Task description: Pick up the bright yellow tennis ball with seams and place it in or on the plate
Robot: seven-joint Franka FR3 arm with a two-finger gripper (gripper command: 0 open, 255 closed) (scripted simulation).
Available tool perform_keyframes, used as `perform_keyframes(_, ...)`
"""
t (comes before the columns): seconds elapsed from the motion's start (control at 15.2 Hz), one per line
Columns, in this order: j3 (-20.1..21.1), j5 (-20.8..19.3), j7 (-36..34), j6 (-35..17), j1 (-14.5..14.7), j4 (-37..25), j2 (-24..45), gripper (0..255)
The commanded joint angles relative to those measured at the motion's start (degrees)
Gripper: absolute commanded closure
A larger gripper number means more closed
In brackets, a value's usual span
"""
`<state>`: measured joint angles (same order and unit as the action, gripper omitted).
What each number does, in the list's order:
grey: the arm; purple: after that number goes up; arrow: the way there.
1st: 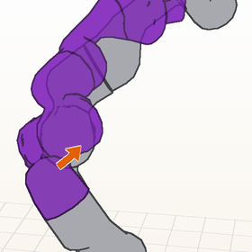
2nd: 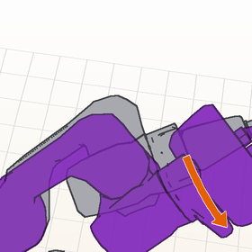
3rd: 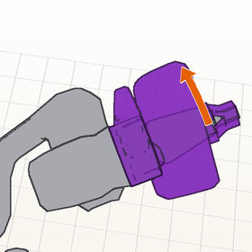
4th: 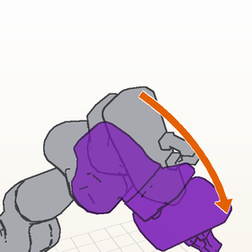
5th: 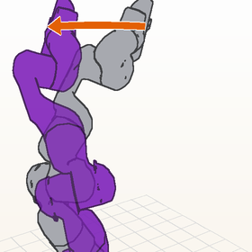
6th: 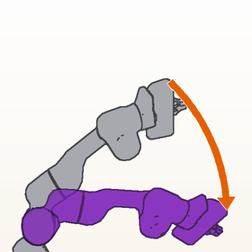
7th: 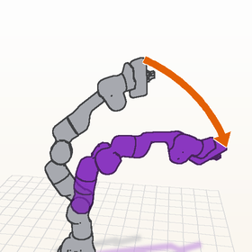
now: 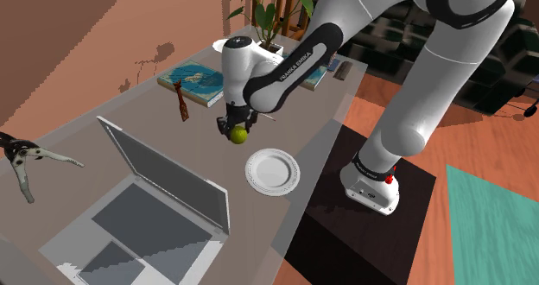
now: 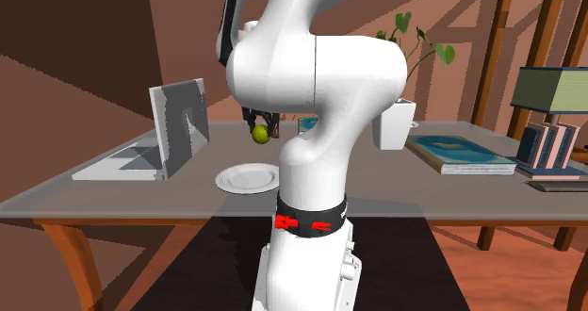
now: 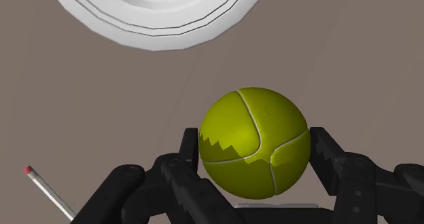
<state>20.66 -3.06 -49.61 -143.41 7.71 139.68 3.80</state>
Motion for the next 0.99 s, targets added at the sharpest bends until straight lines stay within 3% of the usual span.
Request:
perform_keyframes(0.0, 0.15, 0.91, 0.64, 1.58, -0.05, -0.28, -1.39, 255)
perform_keyframes(0.13, 0.22, 1.67, 1.19, 3.05, -0.07, -0.6, -2.63, 255)
perform_keyframes(0.46, 1.75, 8.0, 2.42, 1.93, 2.36, 10.4, -13.16, 255)
perform_keyframes(0.92, 2.87, 17.57, 2.59, 4.41, 10.09, 23.93, -29.49, 255)
